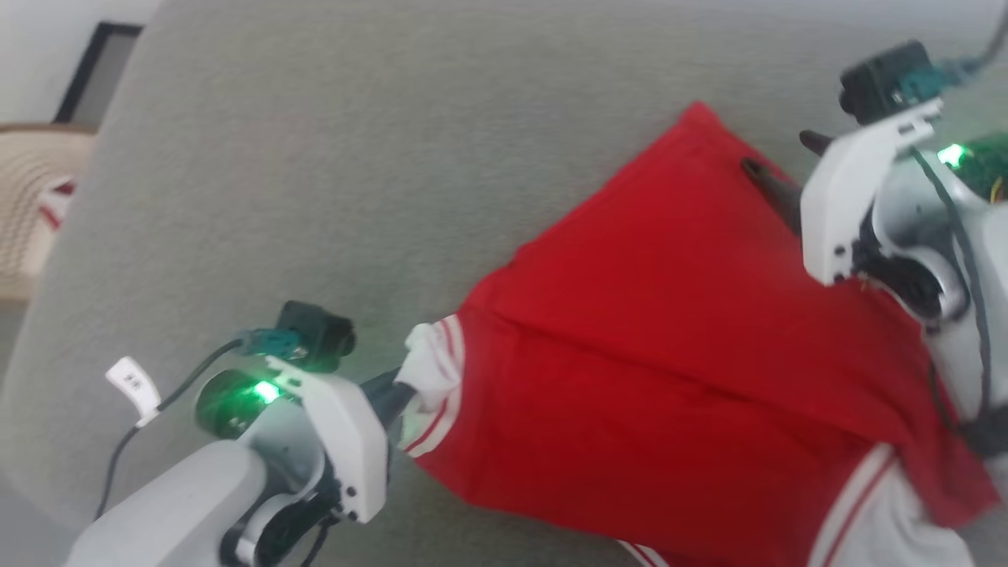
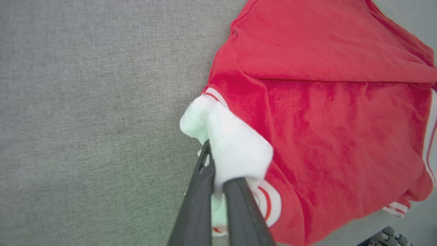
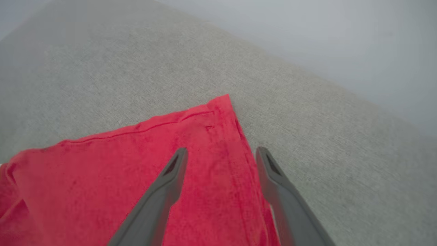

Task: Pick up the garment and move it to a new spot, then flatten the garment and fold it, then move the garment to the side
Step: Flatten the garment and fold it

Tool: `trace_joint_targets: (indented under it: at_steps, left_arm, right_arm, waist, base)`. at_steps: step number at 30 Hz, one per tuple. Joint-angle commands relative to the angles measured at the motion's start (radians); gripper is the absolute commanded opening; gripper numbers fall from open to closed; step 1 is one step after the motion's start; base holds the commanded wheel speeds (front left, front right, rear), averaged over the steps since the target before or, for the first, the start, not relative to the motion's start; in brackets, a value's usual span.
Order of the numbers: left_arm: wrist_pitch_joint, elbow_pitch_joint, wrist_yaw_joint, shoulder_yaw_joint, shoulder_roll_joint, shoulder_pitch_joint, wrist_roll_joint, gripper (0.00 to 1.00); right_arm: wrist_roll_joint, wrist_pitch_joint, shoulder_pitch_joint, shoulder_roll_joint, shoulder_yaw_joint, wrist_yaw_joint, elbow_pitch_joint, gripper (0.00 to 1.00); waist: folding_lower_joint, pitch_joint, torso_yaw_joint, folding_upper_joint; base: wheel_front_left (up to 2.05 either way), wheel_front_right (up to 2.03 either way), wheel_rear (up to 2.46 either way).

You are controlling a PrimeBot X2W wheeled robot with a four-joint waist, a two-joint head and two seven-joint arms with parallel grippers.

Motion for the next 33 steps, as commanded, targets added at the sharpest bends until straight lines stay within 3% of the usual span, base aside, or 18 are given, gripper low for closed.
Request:
trace_joint_targets:
  at_steps: [1, 9, 15, 16, 17, 22, 26, 33]
  left_arm:
    - [0.001, 0.005, -0.005, -0.002, -0.006, -0.014, 0.003, 0.0]
    - [-0.009, 0.07, -0.057, -0.031, -0.088, -0.075, 0.018, 0.0]
    - [-0.027, 0.123, -0.084, -0.036, -0.123, -0.088, 0.011, 0.0]
    - [-0.03, 0.131, -0.089, -0.036, -0.127, -0.088, 0.009, 0.0]
    - [-0.03, 0.139, -0.091, -0.037, -0.129, -0.089, 0.008, 0.0]
    - [-0.038, 0.171, -0.101, -0.029, -0.129, -0.098, 0.001, 0.0]
    - [-0.032, 0.177, -0.098, -0.015, -0.106, -0.113, 0.0, 0.0]
    - [0.023, 0.141, -0.082, 0.032, -0.009, -0.214, 0.026, 0.0]
  right_arm:
    - [0.005, -0.006, -0.019, -0.002, 0.012, 0.0, 0.018, 1.0]
    - [0.05, 0.021, -0.23, -0.033, 0.22, -0.001, 0.359, 1.0]
    - [0.089, 0.098, -0.263, -0.049, 0.382, 0.0, 0.541, 1.0]
    - [0.104, 0.126, -0.254, -0.048, 0.403, 0.0, 0.571, 0.45]
    - [0.119, 0.158, -0.244, -0.05, 0.424, 0.0, 0.594, 0.0]
    - [0.157, 0.136, -0.277, -0.073, 0.453, -0.001, 0.644, 0.0]
    - [0.201, 0.094, -0.321, -0.079, 0.463, -0.001, 0.613, 0.0]
    - [0.27, -0.03, -0.409, -0.097, 0.464, -0.001, 0.523, 0.0]
  waist:
    - [0.0, 0.022, 0.039, 0.0]
    - [0.0, 0.062, 0.132, 0.0]
    - [0.0, 0.075, 0.164, 0.0]
    - [0.0, 0.075, 0.166, 0.0]
    - [0.0, 0.076, 0.168, 0.0]
    - [0.0, 0.07, 0.157, 0.0]
    - [0.0, 0.049, 0.125, 0.0]
    - [0.0, -0.014, 0.032, 0.0]
  base:
    - [0.0, 0.0, 0.0]
    - [0.0, 0.0, 0.0]
    - [0.0, 0.0, 0.0]
    - [0.0, 0.0, 0.0]
    - [0.0, 0.0, 0.0]
    - [0.0, 0.0, 0.0]
    - [0.0, 0.0, 0.0]
    - [0.0, 0.0, 0.0]
